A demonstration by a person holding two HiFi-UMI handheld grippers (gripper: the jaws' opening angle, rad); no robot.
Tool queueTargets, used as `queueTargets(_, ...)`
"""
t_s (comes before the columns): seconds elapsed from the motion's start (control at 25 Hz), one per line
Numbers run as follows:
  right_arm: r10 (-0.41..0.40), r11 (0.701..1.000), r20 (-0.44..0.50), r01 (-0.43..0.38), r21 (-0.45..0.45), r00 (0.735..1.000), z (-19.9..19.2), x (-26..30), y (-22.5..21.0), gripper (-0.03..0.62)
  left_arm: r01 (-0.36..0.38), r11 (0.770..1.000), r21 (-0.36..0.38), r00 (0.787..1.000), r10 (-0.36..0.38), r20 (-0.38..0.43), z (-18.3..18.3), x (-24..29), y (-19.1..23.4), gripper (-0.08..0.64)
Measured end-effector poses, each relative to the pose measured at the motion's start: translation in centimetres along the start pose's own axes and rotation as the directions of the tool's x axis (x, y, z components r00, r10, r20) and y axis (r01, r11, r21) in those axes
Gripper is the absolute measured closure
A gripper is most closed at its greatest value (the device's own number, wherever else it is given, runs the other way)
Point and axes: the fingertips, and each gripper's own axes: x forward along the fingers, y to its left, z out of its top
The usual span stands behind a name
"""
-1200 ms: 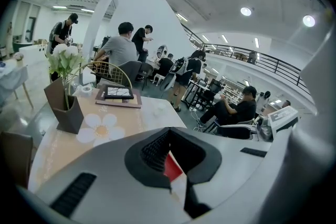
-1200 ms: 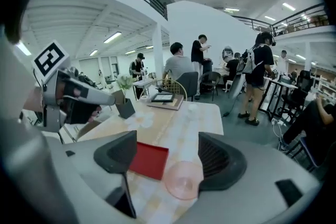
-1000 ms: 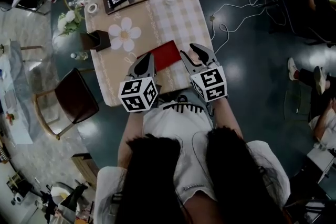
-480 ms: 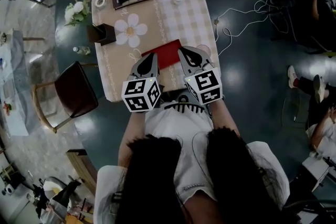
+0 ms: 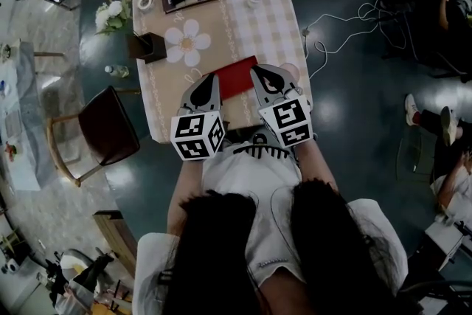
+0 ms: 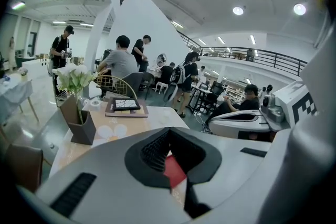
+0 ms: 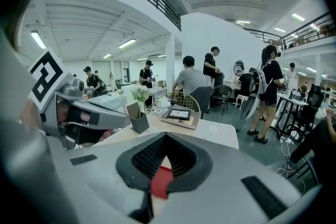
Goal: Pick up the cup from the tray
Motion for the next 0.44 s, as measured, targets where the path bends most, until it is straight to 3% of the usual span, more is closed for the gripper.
queueTargets(0.44,-0.023,0.998,-0.005,0.023,-0.053,1.0,0.04,-0.15,0.95,0.584,0.032,0.999,0.023,0.999,-0.032,0.014,0.33,-0.25,-0.52,0.554)
